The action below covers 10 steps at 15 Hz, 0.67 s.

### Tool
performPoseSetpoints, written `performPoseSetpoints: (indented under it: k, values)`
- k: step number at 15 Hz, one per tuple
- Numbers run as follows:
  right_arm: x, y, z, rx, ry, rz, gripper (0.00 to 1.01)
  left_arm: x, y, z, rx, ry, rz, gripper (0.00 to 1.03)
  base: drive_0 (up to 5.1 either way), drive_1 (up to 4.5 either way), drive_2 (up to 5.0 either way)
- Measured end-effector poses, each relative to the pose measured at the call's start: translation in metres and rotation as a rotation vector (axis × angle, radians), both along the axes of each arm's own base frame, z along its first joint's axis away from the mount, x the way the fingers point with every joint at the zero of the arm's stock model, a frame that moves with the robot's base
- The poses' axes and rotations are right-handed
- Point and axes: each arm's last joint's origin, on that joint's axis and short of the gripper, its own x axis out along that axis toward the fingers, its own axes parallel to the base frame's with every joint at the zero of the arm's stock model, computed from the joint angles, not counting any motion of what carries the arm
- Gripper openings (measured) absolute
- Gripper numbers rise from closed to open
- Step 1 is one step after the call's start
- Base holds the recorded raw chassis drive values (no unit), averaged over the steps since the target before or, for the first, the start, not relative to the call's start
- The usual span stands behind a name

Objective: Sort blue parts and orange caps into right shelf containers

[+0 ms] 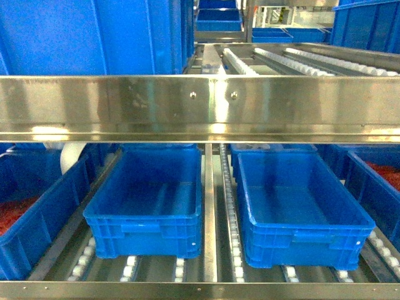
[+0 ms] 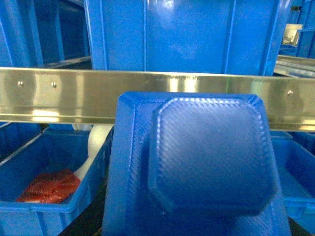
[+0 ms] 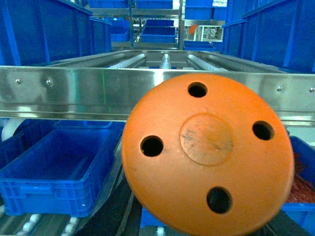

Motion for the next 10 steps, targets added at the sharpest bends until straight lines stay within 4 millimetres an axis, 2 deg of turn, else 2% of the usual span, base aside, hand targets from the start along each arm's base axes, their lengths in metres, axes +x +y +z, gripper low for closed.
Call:
performPoseSetpoints:
  k: [10]
  values:
    - [0.0,0.0,0.0,0.0,0.0,-0.001,0.41,0.0,0.0,-0.0002,0.0,0.002,-0.002,0.43,0.0,0.0,0.0]
